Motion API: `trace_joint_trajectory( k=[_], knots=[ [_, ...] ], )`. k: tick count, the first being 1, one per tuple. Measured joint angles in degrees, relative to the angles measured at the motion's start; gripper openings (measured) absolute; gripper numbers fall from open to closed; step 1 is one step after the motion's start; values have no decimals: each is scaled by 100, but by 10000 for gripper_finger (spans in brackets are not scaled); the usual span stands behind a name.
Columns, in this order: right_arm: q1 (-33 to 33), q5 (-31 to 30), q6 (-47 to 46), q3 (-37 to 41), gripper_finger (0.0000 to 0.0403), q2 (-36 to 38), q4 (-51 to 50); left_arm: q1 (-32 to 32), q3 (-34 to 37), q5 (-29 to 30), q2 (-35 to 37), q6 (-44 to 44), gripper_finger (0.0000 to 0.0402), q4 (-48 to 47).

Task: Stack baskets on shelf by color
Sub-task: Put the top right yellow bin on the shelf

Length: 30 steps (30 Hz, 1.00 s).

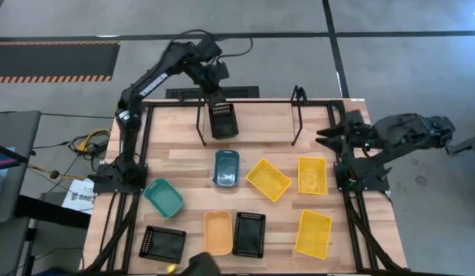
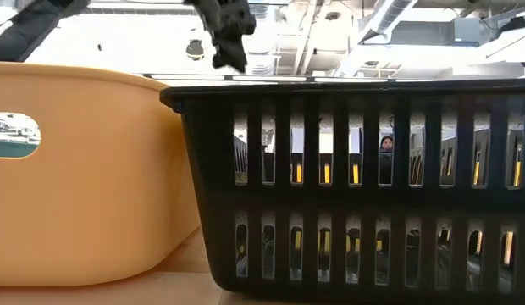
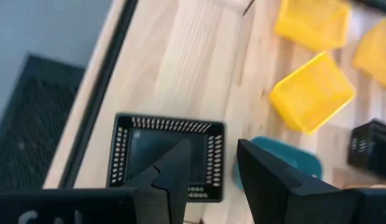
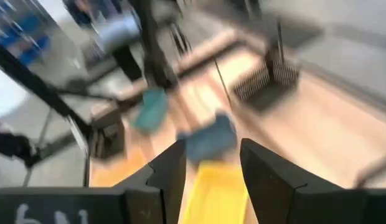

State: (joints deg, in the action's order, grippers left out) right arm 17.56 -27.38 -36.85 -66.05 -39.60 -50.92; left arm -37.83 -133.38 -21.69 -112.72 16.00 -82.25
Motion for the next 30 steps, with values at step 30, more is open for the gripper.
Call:
trace_joint_trajectory(
  k=[30],
  knots=[
    [-2213, 1866, 1233, 22, 207, -2874, -3848, 709, 5, 918, 1256, -178, 119, -631]
  ],
)
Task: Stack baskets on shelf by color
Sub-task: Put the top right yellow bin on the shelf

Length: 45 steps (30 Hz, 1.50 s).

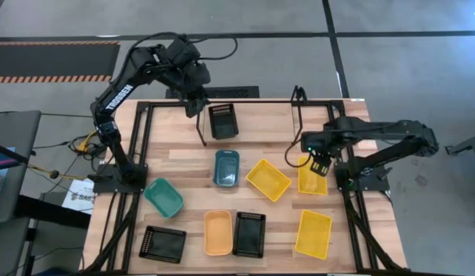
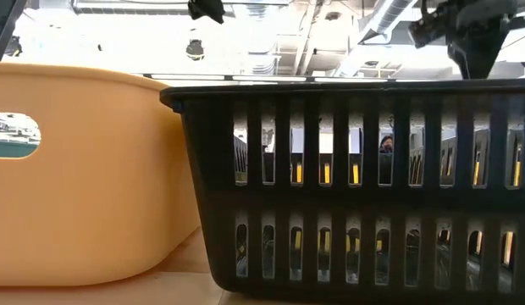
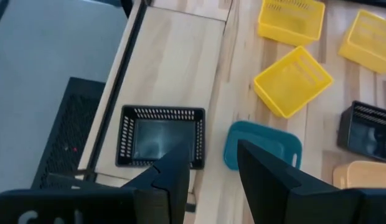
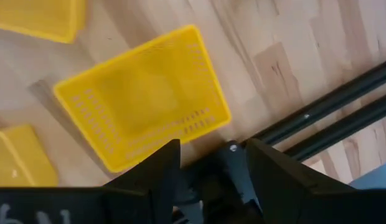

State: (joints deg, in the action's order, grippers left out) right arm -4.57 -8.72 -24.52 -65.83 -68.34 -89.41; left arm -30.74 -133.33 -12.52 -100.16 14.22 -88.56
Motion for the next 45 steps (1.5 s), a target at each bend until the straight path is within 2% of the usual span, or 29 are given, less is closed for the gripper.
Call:
trace_joint_trajectory(
  k=[5, 10, 17, 27, 37, 45],
  knots=[
    [-592, 7, 344, 255, 207, 17, 461, -2, 0, 16, -2, 3, 119, -25],
    [-967, 277, 647, 700, 207, 11, 1125, -2, 1, 15, -2, 5, 119, -25],
    [-1076, 458, 906, 1508, 207, 9, 1666, -2, 2, 14, -4, 2, 119, -25],
    [-1412, 635, 1603, 2225, 207, 9, 2605, -2, 2, 11, -7, -113, 119, -27],
    [-1915, 908, 1941, 2305, 207, 9, 2729, -2, 1, 9, -7, -193, 119, -30],
    [-1997, 1037, 2053, 2305, 207, -107, 3068, -2, 2, 7, -7, -205, 119, -30]
  ],
)
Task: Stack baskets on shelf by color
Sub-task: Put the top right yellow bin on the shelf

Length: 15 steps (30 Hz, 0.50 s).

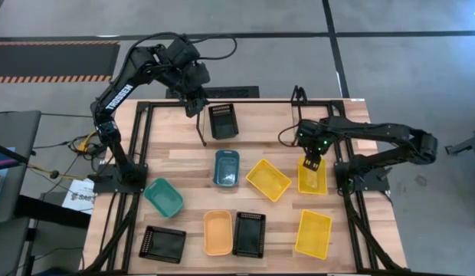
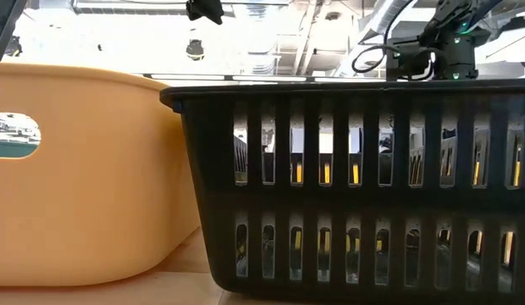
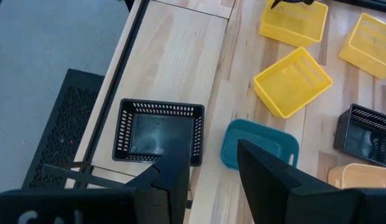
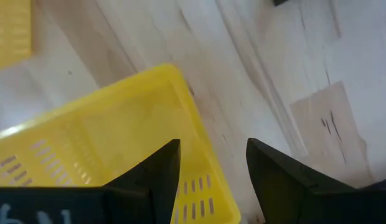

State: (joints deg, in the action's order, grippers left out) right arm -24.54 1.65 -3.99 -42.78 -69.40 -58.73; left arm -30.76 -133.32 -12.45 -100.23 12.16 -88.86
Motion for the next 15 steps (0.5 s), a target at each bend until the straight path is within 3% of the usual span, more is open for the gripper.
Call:
trace_joint_trajectory(
  k=[12, 15],
  knots=[
    [-37, -4, 298, -4, 205, -812, 105, 0, -1, -2, -2, 1, 119, -24],
    [-31, -4, 257, -4, 179, -997, 91, 0, 0, -2, -2, 2, 119, -24]
  ],
)
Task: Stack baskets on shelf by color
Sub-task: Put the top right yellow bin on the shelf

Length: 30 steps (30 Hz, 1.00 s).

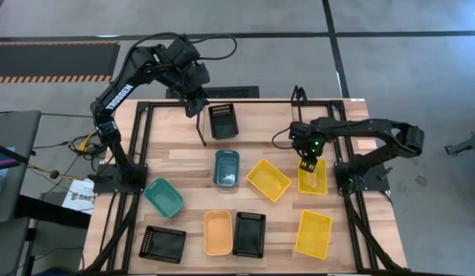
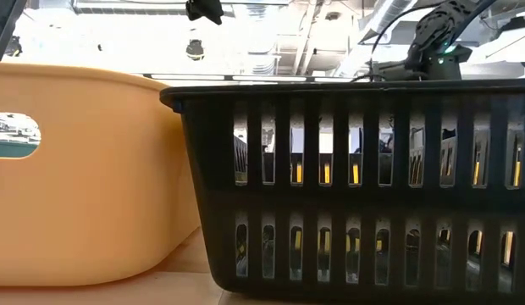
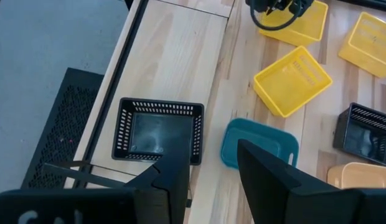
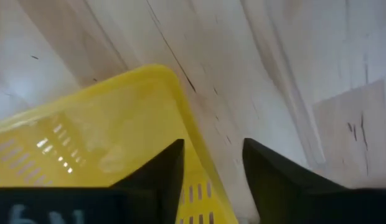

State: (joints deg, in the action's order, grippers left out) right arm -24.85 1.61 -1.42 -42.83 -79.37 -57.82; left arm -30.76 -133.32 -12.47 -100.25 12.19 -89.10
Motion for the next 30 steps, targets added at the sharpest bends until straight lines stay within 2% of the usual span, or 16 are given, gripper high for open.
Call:
trace_joint_trajectory(
  k=[2, 6, 7, 12, 17, 23, 30],
  knots=[
    [8, -2, -1, 0, 140, -73, -21, 0, 0, 0, 0, 0, 119, -2],
    [7, 25, -2, -2, 28, -137, -111, 0, -1, 0, 0, 0, 119, -1],
    [10, 26, -5, -2, 18, -132, -113, 0, -1, 0, 0, 0, 119, -2],
    [23, 24, -101, -143, 10, 20, -365, 0, -2, 1, 0, 0, 119, -2],
    [323, 9, -308, -883, 8, 443, -1050, 0, 0, 2, 0, 0, 119, -20],
    [857, 26, -556, -2550, 7, 871, -1450, 0, -1, 2, 0, 0, 119, -20],
    [794, 0, 165, -4641, 7, 597, -1445, 2, 0, -5, 0, -1, 119, -20]
  ],
)
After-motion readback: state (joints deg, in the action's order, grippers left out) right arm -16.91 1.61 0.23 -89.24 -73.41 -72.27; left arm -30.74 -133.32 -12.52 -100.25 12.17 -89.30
